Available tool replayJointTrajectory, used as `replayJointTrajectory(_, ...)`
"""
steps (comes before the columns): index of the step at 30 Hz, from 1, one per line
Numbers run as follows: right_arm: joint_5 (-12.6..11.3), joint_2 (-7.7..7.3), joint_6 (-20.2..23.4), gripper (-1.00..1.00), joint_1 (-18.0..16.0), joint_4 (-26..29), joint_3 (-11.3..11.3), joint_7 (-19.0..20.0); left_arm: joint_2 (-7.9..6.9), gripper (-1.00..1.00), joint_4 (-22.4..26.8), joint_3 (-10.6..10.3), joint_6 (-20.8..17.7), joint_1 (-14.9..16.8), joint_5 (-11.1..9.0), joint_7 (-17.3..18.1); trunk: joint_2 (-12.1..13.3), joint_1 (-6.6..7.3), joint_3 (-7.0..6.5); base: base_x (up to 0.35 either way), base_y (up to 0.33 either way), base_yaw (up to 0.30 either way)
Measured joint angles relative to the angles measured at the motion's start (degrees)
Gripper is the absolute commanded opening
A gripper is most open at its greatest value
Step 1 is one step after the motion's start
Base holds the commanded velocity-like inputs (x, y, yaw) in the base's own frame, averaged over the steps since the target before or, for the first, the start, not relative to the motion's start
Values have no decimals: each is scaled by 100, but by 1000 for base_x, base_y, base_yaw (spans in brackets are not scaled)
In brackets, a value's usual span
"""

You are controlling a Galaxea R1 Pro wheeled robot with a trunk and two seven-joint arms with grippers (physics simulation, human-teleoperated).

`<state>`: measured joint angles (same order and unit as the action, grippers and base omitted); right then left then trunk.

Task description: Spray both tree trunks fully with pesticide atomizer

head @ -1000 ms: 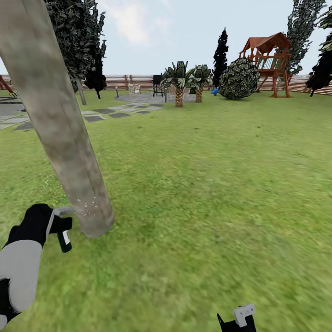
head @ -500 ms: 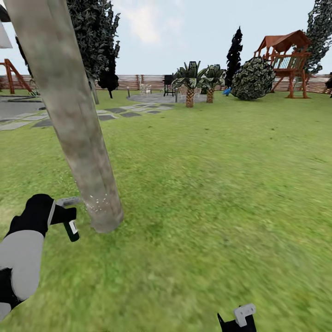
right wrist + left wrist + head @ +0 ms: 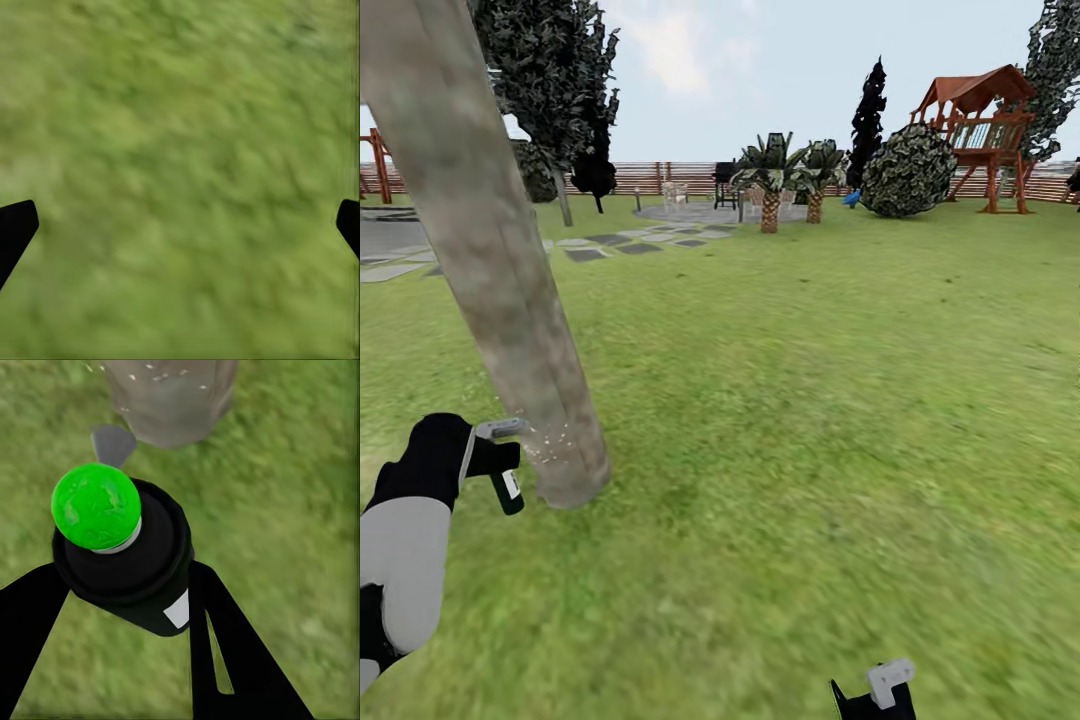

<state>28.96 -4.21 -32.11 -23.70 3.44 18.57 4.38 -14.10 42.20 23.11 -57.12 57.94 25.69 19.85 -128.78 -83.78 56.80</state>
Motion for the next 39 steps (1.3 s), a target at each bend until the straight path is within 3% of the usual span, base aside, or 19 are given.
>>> replayJointTrajectory(6, -3, 0, 0, 100, 0, -1, 0, 0, -10, -100, 6, 1, -2, 14, 12, -1, 0, 2, 0, 67, -258, 15)
replayJointTrajectory(15, 0, 1, 2, 100, -1, -2, 1, 0, -16, -100, 18, 1, -6, 18, 13, 0, 0, 0, 0, 147, -64, 249)
replayJointTrajectory(19, 1, 1, 2, 100, 0, -5, 1, 0, -106, -100, 20, 2, -4, 26, 25, 0, 0, 0, 0, 3, -1, 205)
replayJointTrajectory(26, 3, 0, 0, 100, 0, -1, 0, 0, -85, -100, 566, 5, -11, 23, -13, 6, 0, 1, 0, 69, -108, 13)
replayJointTrajectory(39, 3, 0, 0, 100, 0, -8, 0, 0, -52, -100, 522, -25, -10, -69, -16, 6, 0, 0, 0, 15, -273, 0)
